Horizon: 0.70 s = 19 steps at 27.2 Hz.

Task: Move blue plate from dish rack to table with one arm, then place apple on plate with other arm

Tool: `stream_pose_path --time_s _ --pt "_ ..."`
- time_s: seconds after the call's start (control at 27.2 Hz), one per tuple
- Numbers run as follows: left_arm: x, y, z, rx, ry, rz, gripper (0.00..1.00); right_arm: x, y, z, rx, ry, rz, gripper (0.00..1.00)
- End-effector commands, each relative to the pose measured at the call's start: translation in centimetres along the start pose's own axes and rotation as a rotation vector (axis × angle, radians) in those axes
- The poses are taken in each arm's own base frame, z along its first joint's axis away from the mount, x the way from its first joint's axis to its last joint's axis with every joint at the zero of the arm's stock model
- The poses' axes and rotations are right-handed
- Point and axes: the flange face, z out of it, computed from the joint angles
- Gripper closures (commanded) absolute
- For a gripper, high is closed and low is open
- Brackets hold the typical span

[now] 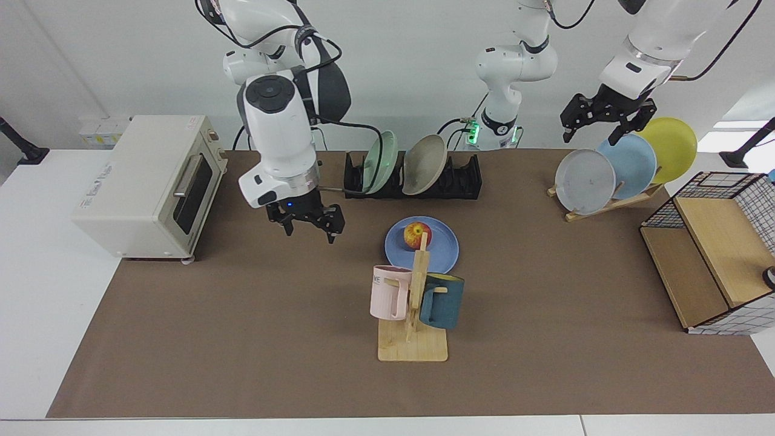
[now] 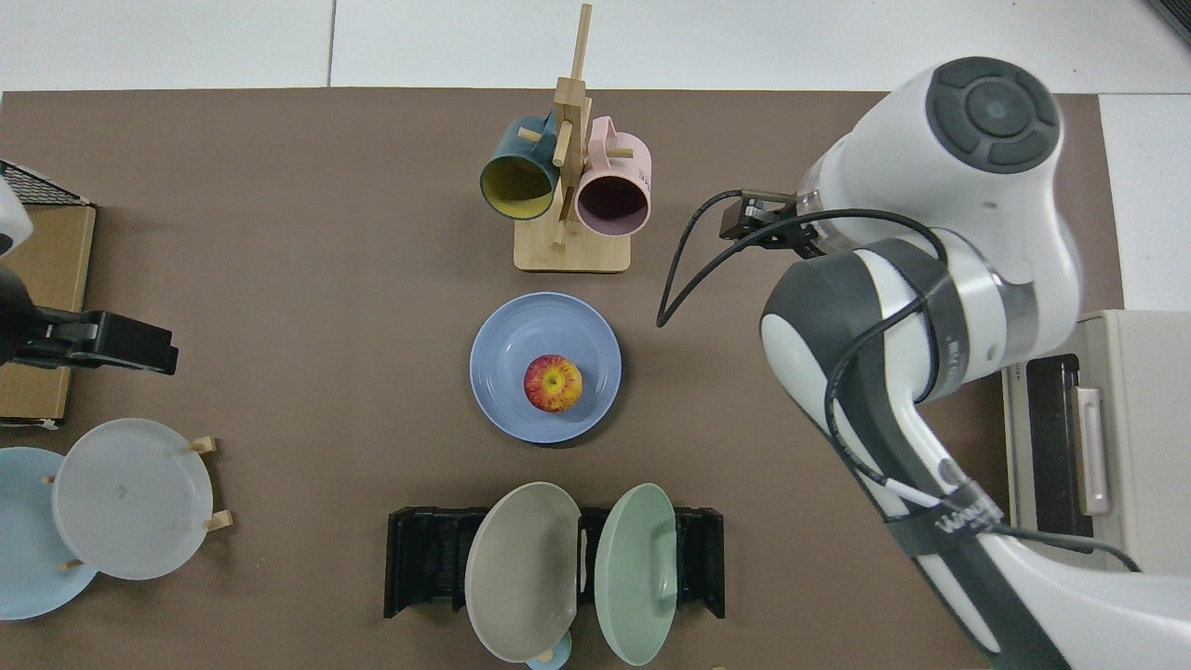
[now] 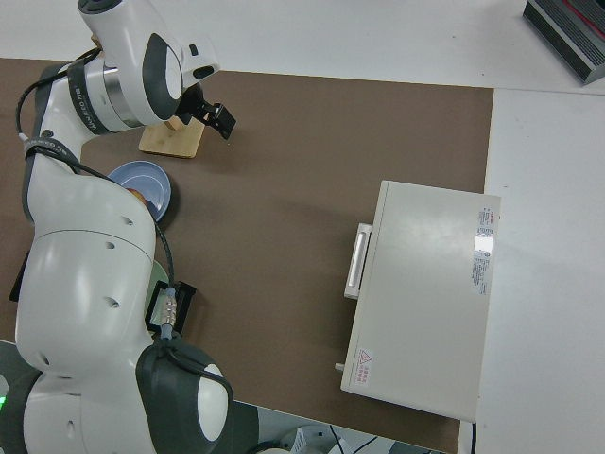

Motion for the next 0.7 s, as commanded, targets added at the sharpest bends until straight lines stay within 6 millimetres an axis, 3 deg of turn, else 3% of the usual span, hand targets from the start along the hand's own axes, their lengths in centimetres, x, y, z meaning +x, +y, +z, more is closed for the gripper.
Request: stream_pose_path --time_s 0.0,0.22,0.33,0.66 --pt "-0.6 -0.1 -0.2 0.016 0.001 0.008 0.00 1.8 6.0 -2.1 -0.007 0.018 -0.055 0.00" --pt "-0.6 -0.2 -0.2 0.015 0.001 0.007 0.00 2.9 11.7 -4.1 -0.020 0.010 -0.176 0.00" --pt "-0.6 -0.2 -0.2 0.015 0.001 0.007 0.00 2.5 13.3 -5.4 -0.029 -0.011 -0.254 0.00" --pt "-0.6 -0.1 -0.2 0.016 0.001 0.008 0.00 0.1 15.1 -9.9 -0.034 -0.028 -0.268 0.00"
